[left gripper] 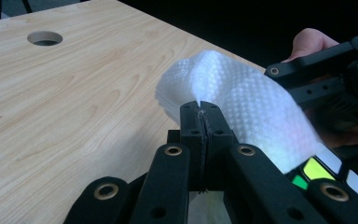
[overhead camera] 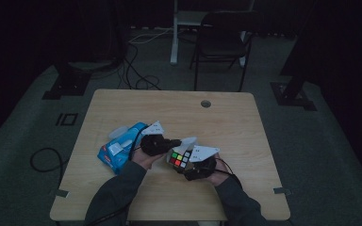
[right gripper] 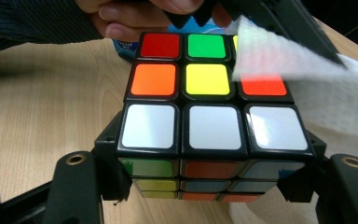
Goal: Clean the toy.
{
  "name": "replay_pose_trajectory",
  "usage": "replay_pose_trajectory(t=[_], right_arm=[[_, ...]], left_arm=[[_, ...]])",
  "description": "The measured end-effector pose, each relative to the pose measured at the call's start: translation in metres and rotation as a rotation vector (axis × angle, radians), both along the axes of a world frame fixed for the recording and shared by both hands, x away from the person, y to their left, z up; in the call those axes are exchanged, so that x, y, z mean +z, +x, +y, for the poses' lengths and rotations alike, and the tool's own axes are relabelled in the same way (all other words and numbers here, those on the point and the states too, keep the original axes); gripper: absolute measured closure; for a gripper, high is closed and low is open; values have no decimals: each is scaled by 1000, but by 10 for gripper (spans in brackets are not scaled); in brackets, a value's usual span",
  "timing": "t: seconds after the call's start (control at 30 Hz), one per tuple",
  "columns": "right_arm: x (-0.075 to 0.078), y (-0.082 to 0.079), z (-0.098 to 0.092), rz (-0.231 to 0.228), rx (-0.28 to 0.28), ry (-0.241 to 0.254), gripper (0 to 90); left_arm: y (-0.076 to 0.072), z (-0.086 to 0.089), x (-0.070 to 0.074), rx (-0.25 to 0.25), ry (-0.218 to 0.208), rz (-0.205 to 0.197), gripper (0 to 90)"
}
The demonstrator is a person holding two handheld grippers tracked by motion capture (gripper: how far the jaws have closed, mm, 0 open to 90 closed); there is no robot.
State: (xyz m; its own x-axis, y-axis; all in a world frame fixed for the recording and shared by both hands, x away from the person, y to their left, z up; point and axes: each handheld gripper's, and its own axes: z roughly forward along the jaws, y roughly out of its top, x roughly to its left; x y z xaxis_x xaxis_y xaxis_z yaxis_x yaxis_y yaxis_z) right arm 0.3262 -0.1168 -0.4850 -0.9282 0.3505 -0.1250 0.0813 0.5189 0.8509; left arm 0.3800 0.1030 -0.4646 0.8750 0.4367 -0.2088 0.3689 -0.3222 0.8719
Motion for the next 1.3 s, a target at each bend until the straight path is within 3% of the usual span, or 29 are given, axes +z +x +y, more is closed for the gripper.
replay_pose_trajectory(t=[0.27,0.6,1.0,1.3], right_arm=[[-1,-1,3,-2,13,-5,345],[3,-2,0,-13,13,12,345],[-1,-4,4,-8,34,7,345],[2,-4,1,-17,30,12,345]], left_arm=[[0,-3,3,-35,3,-1,897],[2,0,-6,-12,3,13,897],[2,-5,-2,-57,-2,9,897],[2,-1,-6,-45,19,18,897]])
